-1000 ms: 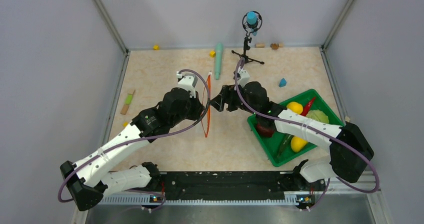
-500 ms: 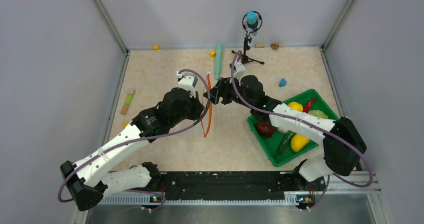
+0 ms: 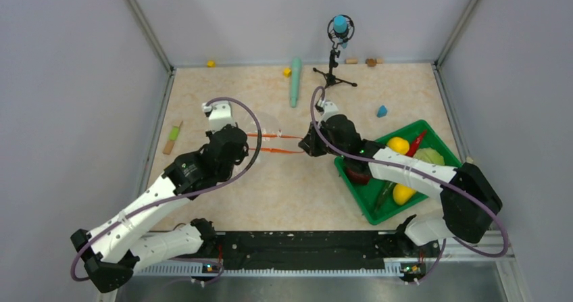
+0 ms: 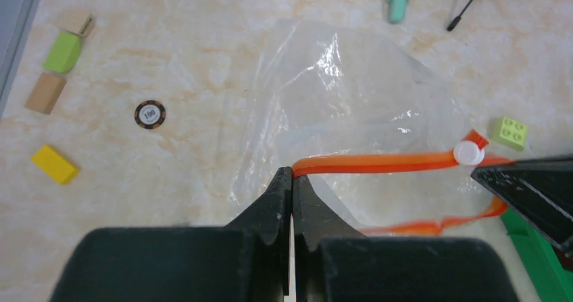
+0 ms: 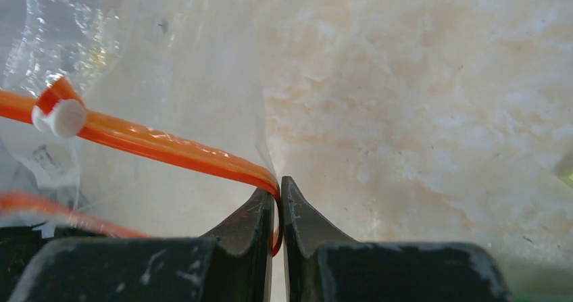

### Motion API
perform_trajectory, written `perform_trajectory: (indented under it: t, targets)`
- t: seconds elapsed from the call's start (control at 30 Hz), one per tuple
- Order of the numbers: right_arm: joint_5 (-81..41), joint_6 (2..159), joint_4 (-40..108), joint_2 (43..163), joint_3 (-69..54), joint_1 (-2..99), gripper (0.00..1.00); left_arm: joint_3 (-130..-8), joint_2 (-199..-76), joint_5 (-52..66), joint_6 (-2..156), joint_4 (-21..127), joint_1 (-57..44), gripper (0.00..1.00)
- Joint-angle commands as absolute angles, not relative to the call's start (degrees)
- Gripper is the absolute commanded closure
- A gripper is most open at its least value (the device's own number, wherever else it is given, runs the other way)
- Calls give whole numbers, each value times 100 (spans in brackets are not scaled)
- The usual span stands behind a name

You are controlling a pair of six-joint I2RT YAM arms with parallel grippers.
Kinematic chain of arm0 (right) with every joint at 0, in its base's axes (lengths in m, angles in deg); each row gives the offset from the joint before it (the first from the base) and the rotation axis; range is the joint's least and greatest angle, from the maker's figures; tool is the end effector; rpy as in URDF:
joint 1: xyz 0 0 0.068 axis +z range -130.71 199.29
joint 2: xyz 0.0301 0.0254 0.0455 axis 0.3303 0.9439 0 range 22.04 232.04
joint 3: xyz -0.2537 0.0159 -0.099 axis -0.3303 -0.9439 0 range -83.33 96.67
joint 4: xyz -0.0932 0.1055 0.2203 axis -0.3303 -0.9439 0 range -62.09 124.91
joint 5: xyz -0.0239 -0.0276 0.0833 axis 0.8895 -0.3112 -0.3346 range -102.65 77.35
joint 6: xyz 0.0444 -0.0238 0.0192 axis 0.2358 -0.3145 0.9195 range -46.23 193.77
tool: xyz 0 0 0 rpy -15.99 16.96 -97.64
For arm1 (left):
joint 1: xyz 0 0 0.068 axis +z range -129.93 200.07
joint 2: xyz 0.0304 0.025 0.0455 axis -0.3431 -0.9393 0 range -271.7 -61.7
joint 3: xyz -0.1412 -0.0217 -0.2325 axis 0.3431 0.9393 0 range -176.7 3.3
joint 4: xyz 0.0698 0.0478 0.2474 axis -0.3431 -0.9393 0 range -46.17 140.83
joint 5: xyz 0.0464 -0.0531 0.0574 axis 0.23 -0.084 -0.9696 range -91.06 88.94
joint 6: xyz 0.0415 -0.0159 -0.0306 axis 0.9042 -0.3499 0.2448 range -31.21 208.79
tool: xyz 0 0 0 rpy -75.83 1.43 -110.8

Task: Place the food in the zip-top bag and seal the zipper
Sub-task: Open the zipper of the food storage bag at the center of the board.

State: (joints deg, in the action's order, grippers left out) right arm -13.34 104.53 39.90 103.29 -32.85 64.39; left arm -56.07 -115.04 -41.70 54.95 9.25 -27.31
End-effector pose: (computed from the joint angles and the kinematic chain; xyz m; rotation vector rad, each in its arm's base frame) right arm 0.2255 0.2269 0.2530 -0.2734 2.1094 0.8305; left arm 0.1401 -0.1181 0.3520 -0.1424 2.0244 -0.1071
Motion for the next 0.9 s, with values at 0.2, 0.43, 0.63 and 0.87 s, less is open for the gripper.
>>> perform_trajectory:
  t: [0.2, 0.43, 0.63, 0.87]
  targets:
    - [-1115, 9984, 3585, 9663, -3963, 6033, 96, -5701, -11392, -5466, 5248, 555, -2740, 100]
    - [-1847, 9965, 4134, 9847, -3945, 6032, 96, -5297, -11532, -3742, 5772, 1493, -2739, 100]
    - [-2296, 9801, 4080, 9893, -3716, 6033, 100, -5017, -11588, -3034, 5970, 1966, -2739, 89]
    - [-2829, 9866, 4174, 9689, -3643, 6163, 100, -4908, -11936, -2884, 5900, 2230, -2739, 24]
